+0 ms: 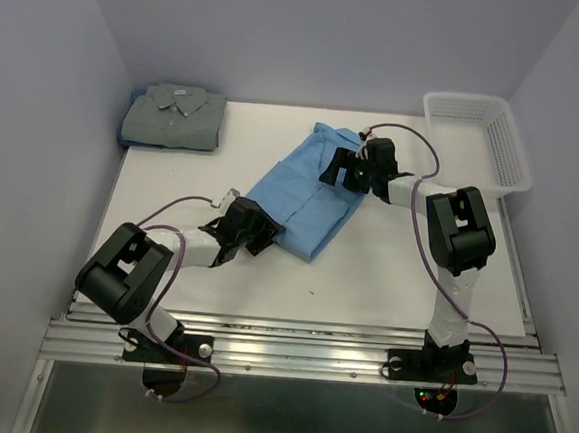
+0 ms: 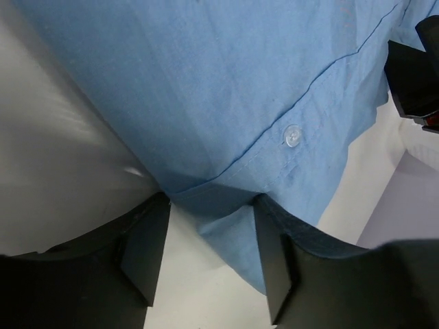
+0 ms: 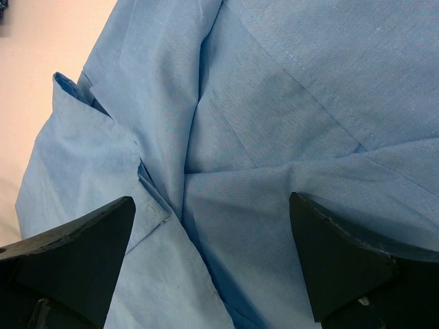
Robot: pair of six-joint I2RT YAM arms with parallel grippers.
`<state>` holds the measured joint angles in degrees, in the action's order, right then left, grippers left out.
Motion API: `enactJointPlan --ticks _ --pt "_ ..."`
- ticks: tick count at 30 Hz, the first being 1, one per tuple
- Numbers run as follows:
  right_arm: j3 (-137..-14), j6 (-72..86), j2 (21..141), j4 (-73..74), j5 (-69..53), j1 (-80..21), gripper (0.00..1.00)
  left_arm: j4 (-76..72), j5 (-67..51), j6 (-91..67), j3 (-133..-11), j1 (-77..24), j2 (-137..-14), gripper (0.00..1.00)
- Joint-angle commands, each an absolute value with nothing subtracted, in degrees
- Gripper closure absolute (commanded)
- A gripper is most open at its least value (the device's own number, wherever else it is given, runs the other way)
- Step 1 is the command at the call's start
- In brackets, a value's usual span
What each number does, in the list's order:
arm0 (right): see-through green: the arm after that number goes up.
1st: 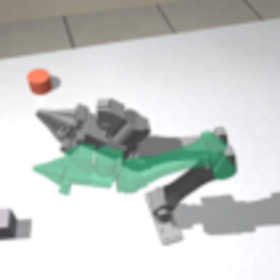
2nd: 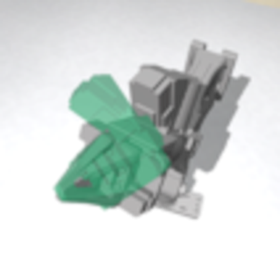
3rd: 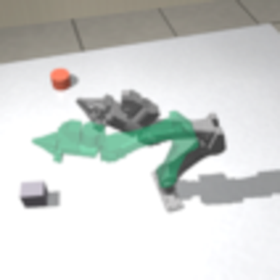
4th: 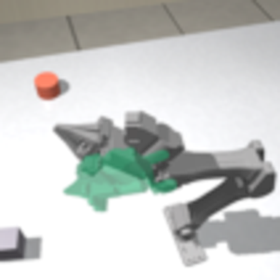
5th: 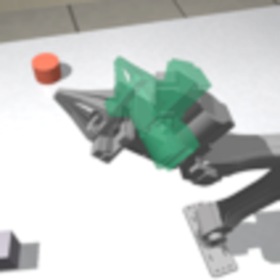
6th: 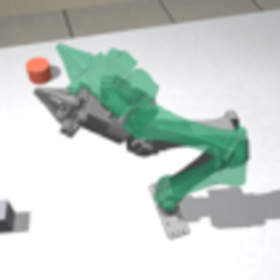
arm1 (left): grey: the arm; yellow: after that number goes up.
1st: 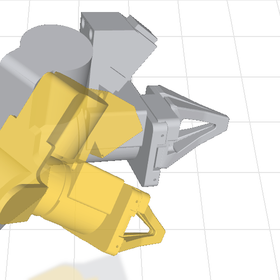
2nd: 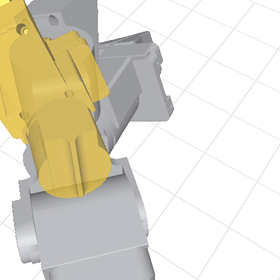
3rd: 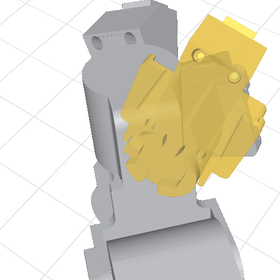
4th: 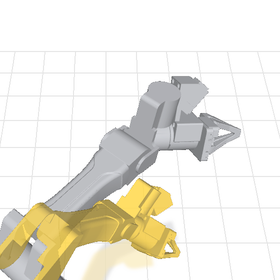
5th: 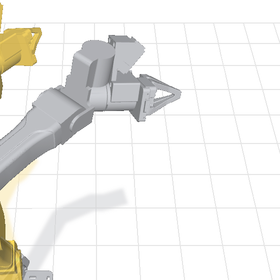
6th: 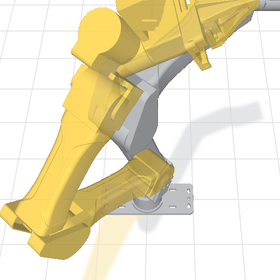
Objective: Fold and stack the long sleeve shirts
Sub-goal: Fold the shirt
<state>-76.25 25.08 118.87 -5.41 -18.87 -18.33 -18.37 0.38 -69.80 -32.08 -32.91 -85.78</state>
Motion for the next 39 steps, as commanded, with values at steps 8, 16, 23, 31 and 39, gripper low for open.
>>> enactJointPlan --ticks 8,16,23,31,39 --pt "-75.1 23.7 119.2 4.3 -16.1 -19.1 0.00 -19.3 -2.8 -64.9 -36.7 -32.5 -91.0 1.00" --pt "-77.7 12.8 113.8 9.8 -14.9 -22.2 0.00 2.5 -2.7 -59.1 -38.8 -32.5 -79.8 1.00" --pt "-79.9 8.6 112.1 13.1 -11.3 -30.5 0.21 16.6 -2.1 -55.3 -46.9 -32.6 -72.4 1.00" --pt "-81.0 9.8 116.8 14.6 -11.5 -37.8 0.77 21.5 -0.5 -49.1 -57.1 -32.5 -69.4 1.00" --pt "-79.9 13.4 112.4 12.6 -16.1 -39.6 0.76 16.4 0.3 -43.5 -64.8 -32.5 -71.9 1.00"
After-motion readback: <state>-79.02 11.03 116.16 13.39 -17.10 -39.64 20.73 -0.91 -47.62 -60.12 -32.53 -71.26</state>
